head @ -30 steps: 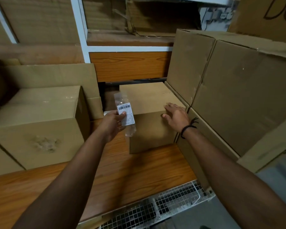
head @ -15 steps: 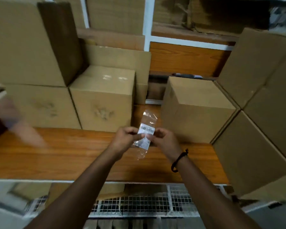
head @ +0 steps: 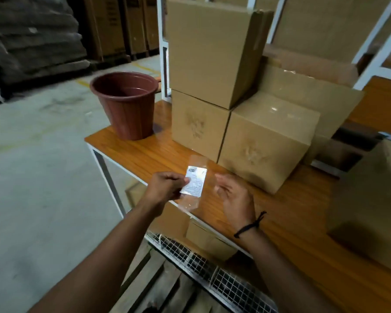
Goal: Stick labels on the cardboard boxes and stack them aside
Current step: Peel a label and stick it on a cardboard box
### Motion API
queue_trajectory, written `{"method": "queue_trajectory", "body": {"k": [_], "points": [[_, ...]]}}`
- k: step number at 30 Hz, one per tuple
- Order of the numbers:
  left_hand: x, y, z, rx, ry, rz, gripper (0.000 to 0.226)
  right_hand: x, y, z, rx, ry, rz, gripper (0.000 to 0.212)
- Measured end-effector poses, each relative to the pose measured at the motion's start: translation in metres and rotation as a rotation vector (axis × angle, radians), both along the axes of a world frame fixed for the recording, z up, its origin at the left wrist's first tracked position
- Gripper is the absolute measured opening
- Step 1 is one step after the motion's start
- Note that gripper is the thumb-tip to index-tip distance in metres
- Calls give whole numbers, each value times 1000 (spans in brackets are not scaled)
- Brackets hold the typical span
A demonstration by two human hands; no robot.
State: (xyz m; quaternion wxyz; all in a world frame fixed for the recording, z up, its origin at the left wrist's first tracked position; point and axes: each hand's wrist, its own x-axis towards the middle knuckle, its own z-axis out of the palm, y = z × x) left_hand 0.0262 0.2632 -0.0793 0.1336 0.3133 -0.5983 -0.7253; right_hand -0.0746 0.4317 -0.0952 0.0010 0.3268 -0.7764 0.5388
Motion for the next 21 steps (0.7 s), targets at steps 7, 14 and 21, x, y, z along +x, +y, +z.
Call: {"method": "queue_trajectory", "body": {"k": [7,14,21], "points": [[15,-106,9,16,41,22,25,-13,-130,10,54,770,349,23],[8,-249,22,-484,155,-132,28,-18,-283,40,11,62,160,12],[-44,-345,62,-907,162,75,15,-50,-380,84,-229,-524,92,16]]}}
